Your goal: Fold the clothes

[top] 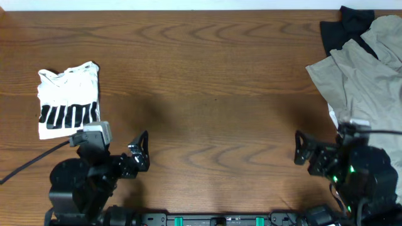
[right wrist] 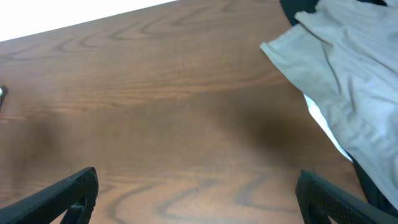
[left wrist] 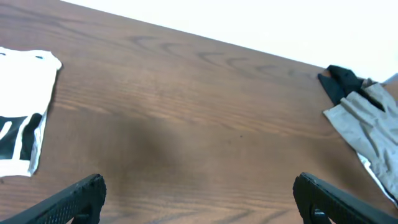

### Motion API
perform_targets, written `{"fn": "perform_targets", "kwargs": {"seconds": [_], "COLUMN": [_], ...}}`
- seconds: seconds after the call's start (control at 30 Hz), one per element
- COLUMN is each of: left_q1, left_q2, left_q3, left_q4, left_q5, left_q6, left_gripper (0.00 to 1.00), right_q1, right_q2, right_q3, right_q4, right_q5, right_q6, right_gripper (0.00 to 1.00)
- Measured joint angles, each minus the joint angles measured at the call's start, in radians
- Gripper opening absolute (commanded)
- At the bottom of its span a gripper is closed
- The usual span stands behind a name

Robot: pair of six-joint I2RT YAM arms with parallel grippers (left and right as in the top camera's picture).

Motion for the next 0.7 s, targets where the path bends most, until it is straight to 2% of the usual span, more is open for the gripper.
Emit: {"fn": "perform_targets", "kwargs": {"seconds": [0.33,0.7], "left_q1": [0.0,0.0], "left_q2": [-0.001,-0.001], "left_q3": [0.0,0.0], "left_q4": [-0.001,-0.001], "left_q5": [0.0,0.0], "left_q6": [0.0,0.0], "left_gripper": [0.98,0.98], "right_q1": [0.0,0.0], "right_q2": [-0.013,-0.013], "right_q3": [-0.003,-0.003], "right_q4": [-0.146,-0.17], "right_q5": [0.009,0.009], "right_q6": [0.004,0.004], "right_gripper": [0.99,0.99]}}
